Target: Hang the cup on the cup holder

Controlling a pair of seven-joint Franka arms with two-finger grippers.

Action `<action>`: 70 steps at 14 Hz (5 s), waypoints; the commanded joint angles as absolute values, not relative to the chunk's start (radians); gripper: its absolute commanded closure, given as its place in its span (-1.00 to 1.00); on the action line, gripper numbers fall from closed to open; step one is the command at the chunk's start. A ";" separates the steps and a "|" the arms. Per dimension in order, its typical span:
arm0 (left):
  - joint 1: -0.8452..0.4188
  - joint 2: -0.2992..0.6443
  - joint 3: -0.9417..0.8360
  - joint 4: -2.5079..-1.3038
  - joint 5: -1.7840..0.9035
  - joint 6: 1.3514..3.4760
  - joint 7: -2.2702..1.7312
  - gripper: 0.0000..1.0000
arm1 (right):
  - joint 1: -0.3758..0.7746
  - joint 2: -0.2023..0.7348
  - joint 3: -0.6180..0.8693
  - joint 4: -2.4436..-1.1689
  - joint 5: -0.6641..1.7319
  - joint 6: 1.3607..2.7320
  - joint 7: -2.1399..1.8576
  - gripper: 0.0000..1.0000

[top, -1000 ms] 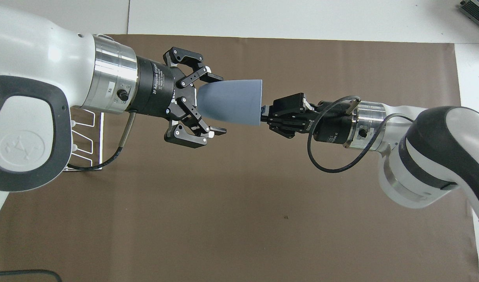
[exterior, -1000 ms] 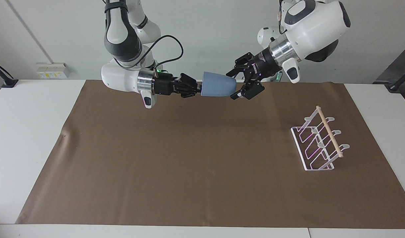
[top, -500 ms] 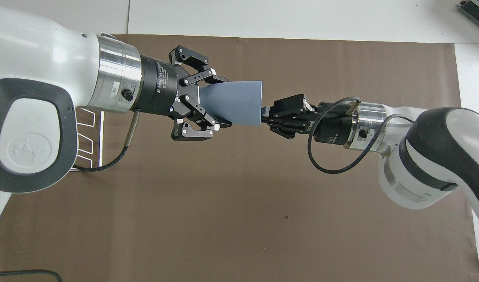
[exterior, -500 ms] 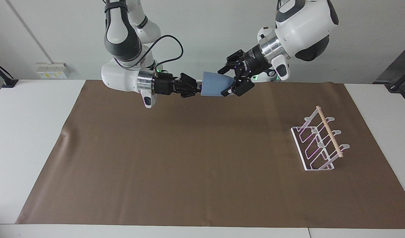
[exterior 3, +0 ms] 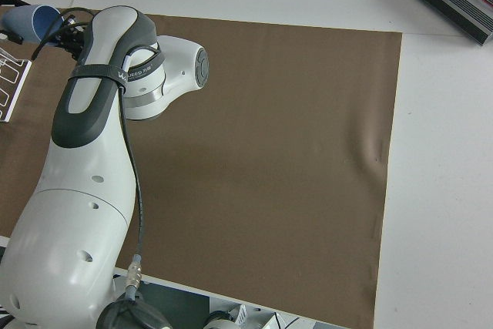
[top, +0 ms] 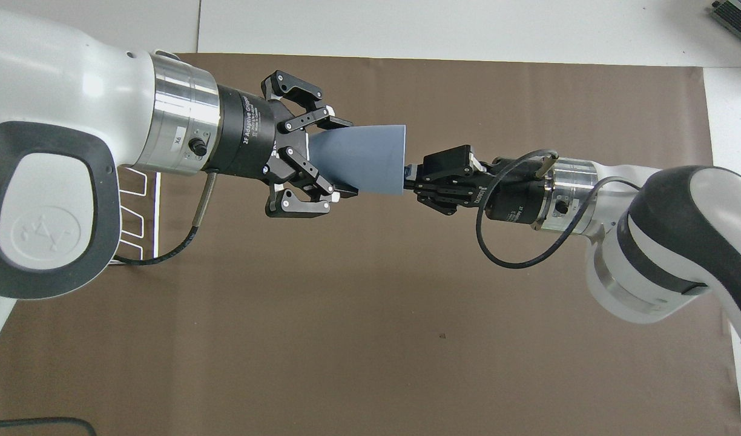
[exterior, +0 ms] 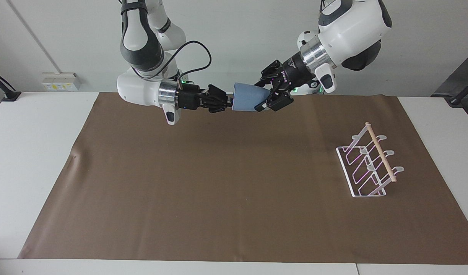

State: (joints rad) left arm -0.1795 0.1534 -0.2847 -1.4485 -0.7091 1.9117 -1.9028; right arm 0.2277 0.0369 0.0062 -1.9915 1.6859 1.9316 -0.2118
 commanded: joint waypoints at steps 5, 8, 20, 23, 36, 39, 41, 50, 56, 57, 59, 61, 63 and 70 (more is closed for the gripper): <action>-0.190 0.155 -0.276 -1.437 -0.672 1.930 -1.927 1.00 | 0.216 0.012 0.009 -2.010 1.701 1.939 -0.199 0.31; -0.190 0.152 -0.276 -1.440 -0.670 1.931 -1.922 1.00 | 0.213 0.012 0.008 -2.010 1.700 1.937 -0.196 0.29; -0.172 0.052 -0.273 -1.666 -0.338 2.003 -1.753 1.00 | 0.055 -0.015 -0.002 -1.979 1.280 1.870 -0.169 -1.00; -0.155 0.008 -0.268 -1.761 -0.194 2.034 -1.700 1.00 | 0.046 -0.006 -0.003 -1.910 1.018 1.878 -0.104 -1.00; -0.028 -0.040 -0.264 -1.951 0.339 2.278 -1.511 1.00 | 0.035 -0.011 -0.009 -1.893 0.181 1.968 -0.100 -1.00; 0.009 -0.032 -0.264 -1.973 0.524 2.301 -1.516 1.00 | -0.027 -0.012 -0.009 -1.849 0.082 1.925 -0.098 -1.00; 0.050 -0.028 -0.264 -1.973 0.581 2.345 -1.519 1.00 | -0.050 -0.014 -0.009 -1.809 0.072 1.864 -0.062 -1.00; 0.104 0.052 -0.264 -2.006 0.827 2.413 -1.520 1.00 | -0.095 -0.032 -0.009 -1.606 -0.008 1.582 -0.031 -1.00; 0.153 0.038 -0.264 -2.106 0.911 2.534 -1.520 1.00 | -0.098 -0.057 -0.005 -1.620 -0.017 1.575 0.023 -1.00; 0.155 0.038 -0.264 -2.112 0.911 2.536 -1.520 1.00 | -0.097 -0.058 -0.003 -1.620 -0.012 1.572 0.023 -1.00; 0.155 0.037 -0.264 -2.118 0.911 2.539 -1.520 1.00 | -0.094 -0.063 -0.003 -1.626 -0.011 1.557 0.020 -1.00; 0.155 0.037 -0.265 -2.125 0.911 2.543 -1.520 0.82 | -0.086 -0.060 0.001 -1.618 -0.012 1.554 0.031 -1.00; 0.152 0.037 -0.265 -2.123 0.911 2.542 -1.517 0.60 | -0.081 -0.058 0.006 -1.612 -0.020 1.546 0.044 -1.00; 0.150 0.037 -0.267 -2.123 0.911 2.542 -1.513 -0.20 | -0.091 -0.063 0.003 -1.620 0.000 1.537 0.060 -1.00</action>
